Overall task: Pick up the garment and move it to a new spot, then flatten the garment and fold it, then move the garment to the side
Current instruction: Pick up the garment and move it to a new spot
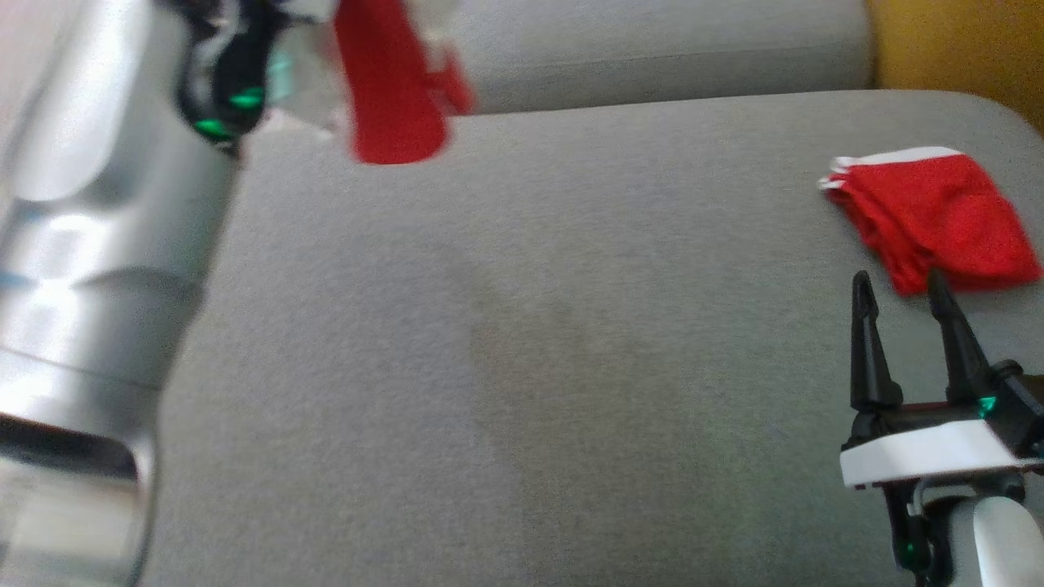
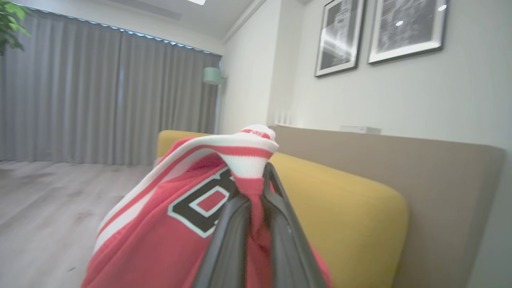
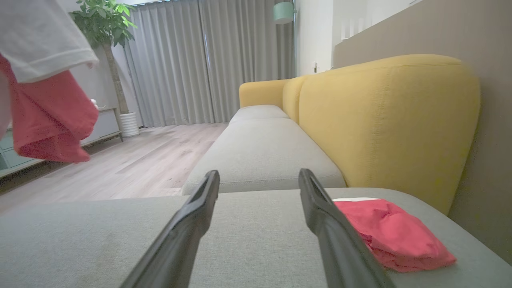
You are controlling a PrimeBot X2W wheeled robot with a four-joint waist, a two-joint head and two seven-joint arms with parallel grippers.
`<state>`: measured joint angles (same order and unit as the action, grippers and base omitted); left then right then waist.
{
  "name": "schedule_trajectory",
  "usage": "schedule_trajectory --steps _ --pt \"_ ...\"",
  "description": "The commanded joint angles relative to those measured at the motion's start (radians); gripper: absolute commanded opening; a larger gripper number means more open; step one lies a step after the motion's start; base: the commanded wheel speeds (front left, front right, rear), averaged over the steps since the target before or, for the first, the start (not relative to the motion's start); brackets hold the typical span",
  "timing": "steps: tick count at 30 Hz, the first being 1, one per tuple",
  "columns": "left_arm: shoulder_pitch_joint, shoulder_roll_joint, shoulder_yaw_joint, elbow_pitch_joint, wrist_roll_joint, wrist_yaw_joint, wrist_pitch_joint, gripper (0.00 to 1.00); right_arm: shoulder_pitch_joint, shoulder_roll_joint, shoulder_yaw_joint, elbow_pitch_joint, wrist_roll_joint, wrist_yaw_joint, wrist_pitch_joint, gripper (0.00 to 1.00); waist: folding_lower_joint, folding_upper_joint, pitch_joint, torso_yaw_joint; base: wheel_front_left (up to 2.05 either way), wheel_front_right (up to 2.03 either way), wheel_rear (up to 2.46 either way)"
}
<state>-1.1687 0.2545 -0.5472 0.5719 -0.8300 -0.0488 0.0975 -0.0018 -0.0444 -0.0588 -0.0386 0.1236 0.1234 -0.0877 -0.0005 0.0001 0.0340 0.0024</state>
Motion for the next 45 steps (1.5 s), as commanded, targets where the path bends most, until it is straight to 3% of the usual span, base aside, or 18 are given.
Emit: schedule_trajectory --steps 1,9,14,18,19,20,21,35,40,45 --pt "-0.037 0.006 0.035 -0.058 -0.016 0.012 0.006 0.00 -0.019 -0.006 0.027 -0.028 0.010 0.007 -0.012 1.00 0.0005 -0.0001 -0.034 -0.046 0.00 0.00 0.00" --pt "0.229 -0.073 0.021 -0.109 -0.078 0.068 -0.052 0.00 -0.036 -0.006 0.044 -0.010 0.033 0.007 -0.034 1.00 0.0005 -0.0001 0.043 -0.087 0.00 0.00 0.00" --pt "0.457 -0.070 -0.014 0.033 -0.061 0.090 -0.143 0.00 -0.057 -0.006 0.049 -0.001 0.027 0.007 -0.042 1.00 0.0005 -0.0001 0.105 -0.107 0.00 0.00 0.00" --pt "0.539 -0.069 -0.025 0.141 -0.048 0.102 -0.194 0.00 -0.076 -0.006 0.053 -0.001 0.024 0.007 -0.045 1.00 0.0005 -0.0001 0.138 -0.119 0.00 0.00 0.00" --pt "0.553 -0.070 -0.026 0.167 -0.047 0.102 -0.211 0.15 -0.081 -0.006 0.051 -0.002 0.023 0.007 -0.046 1.00 0.0005 -0.0001 0.147 -0.120 0.00 0.00 0.00" --pt "0.560 -0.073 -0.028 0.190 -0.043 0.099 -0.229 0.41 -0.086 -0.006 0.047 -0.001 0.020 0.007 -0.047 1.00 0.0005 -0.0001 0.153 -0.118 0.00 0.00 0.00" --pt "0.564 -0.076 -0.036 0.224 -0.028 0.092 -0.265 1.00 -0.092 -0.006 0.040 0.001 0.015 0.007 -0.048 1.00 0.0005 -0.0001 0.160 -0.113 0.00 0.00 0.00" --pt "0.545 -0.102 -0.044 0.285 0.011 0.036 -0.349 1.00 -0.075 -0.006 0.030 0.029 -0.012 0.007 -0.035 1.00 0.0005 -0.0001 0.050 -0.027 0.00 0.00 0.00" --pt "0.632 -0.081 -0.011 0.200 0.031 0.053 -0.358 1.00 -0.033 -0.006 0.020 0.035 -0.018 0.007 -0.028 1.00 0.0005 -0.0001 -0.023 0.007 0.00 0.00 0.00" --pt "0.786 -0.028 0.030 0.036 0.098 0.110 -0.359 1.00 0.033 -0.006 0.020 0.043 -0.013 0.007 -0.021 1.00 0.0005 -0.0001 -0.066 0.036 0.00 0.00 0.00"
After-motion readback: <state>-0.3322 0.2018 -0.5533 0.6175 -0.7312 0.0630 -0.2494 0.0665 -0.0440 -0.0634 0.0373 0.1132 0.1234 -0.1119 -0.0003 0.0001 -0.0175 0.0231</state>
